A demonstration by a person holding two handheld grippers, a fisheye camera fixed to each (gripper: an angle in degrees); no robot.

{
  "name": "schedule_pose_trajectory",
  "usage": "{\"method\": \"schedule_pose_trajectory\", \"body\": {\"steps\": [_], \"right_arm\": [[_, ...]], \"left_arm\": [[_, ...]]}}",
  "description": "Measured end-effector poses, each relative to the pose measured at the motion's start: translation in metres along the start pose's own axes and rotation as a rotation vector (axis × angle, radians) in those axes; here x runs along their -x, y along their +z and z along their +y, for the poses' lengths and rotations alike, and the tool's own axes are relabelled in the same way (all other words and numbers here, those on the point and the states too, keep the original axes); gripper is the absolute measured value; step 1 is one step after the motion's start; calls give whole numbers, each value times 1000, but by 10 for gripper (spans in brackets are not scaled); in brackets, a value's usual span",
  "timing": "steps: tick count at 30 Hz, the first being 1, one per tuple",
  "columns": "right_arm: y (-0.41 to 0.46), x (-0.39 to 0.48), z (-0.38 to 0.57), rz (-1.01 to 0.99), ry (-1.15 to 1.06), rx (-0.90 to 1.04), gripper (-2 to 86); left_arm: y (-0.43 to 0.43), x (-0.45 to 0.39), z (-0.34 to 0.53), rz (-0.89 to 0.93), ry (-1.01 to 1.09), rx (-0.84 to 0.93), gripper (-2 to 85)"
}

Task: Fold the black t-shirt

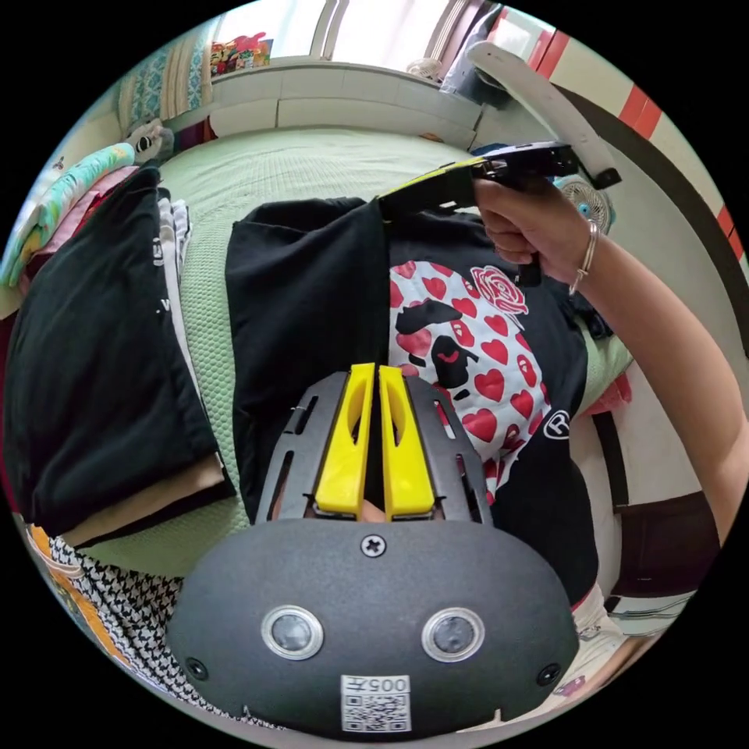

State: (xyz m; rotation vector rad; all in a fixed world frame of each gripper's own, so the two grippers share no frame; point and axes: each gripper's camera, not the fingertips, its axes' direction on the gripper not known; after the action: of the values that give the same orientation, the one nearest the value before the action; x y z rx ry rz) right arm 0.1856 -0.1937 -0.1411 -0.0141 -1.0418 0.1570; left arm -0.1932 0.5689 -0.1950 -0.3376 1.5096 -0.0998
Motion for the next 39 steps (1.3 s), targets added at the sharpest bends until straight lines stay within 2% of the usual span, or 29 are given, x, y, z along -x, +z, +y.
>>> {"method": "schedule_pose_trajectory", "body": {"steps": [7, 13, 20, 25, 28, 30, 35, 39], "right_arm": [[22, -5, 7, 21, -7, 120, 0], [38, -20, 40, 58, 112, 190, 27], [13, -33, 46, -124, 232, 54, 41], [36, -16, 47, -148, 236, 110, 31], [55, -13, 57, -88, 338, 158, 7], [54, -7, 62, -32, 403, 146, -3], [53, 24, 70, 184, 274, 134, -9], [43, 19, 90, 150, 291, 102, -11]], "left_arm": [[20, 5, -2, 78, -23, 52, 19], [40, -4, 9, 111, 12, 83, 5], [46, 3, 4, -11, -55, 21, -3], [78, 15, -6, -106, -138, 49, -5], [104, 13, -6, -218, -143, 135, -5], [114, 6, -5, -239, -141, 120, -4], [135, -8, -5, -260, -190, 101, -5], [141, -12, 0, -221, -149, 99, -4]]}}
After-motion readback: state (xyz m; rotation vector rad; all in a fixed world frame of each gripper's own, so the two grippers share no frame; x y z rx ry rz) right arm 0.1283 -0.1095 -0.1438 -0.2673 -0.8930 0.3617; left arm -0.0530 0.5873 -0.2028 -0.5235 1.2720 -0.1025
